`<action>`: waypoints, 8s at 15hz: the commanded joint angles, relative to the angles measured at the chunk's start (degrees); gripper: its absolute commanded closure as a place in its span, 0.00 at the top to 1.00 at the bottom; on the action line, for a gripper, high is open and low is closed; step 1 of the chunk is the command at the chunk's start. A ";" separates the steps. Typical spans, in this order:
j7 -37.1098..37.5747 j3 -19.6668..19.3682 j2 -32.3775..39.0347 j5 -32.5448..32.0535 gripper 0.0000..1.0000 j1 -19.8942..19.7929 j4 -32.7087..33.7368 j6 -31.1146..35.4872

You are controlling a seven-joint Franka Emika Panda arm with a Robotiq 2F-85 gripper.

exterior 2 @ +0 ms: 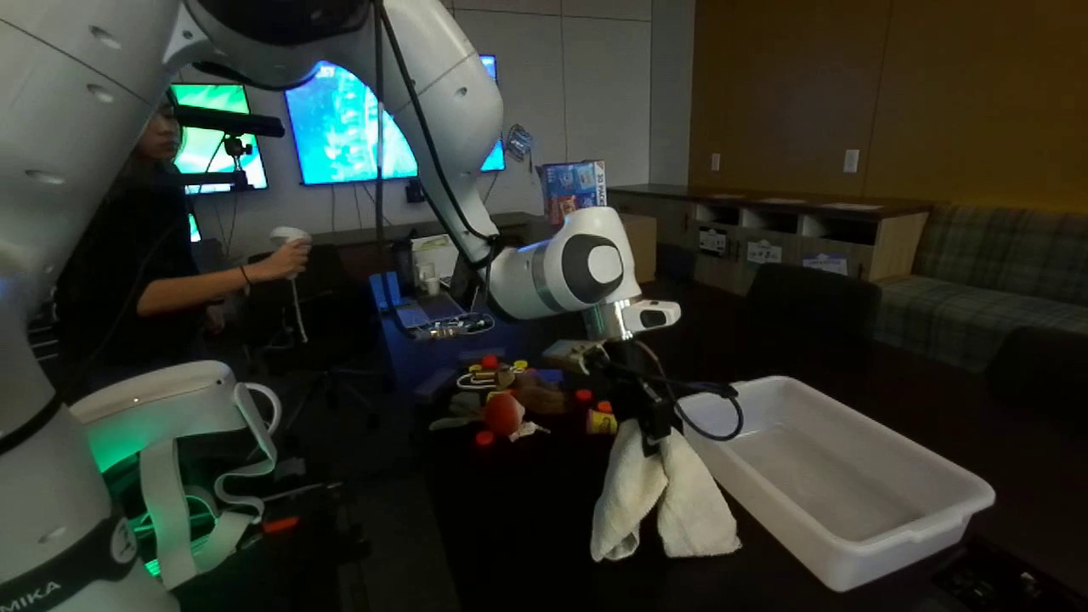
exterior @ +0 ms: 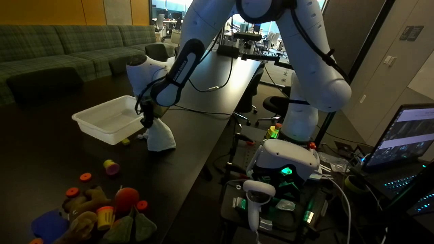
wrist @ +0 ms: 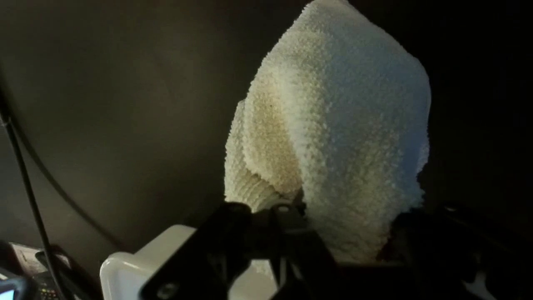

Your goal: Pick up the cloth and move the objects on the table with the cloth, then put the cloth in the box

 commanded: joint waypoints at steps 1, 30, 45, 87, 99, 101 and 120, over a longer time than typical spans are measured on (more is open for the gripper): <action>2.69 -3.12 12.64 -0.29 0.15 2.30 11.69 -4.24; -0.13 0.74 35.97 2.82 0.15 8.74 47.64 -17.63; -4.04 2.97 32.77 1.16 0.15 17.81 47.05 -11.27; 18.30 -4.16 28.84 3.90 0.76 -5.85 60.22 -19.72; -4.25 1.66 6.76 2.63 1.00 0.32 26.73 -20.27; -6.60 3.05 2.97 3.25 1.00 0.08 21.13 -21.57; -14.46 12.97 -36.11 2.73 1.00 -6.70 -25.86 -25.66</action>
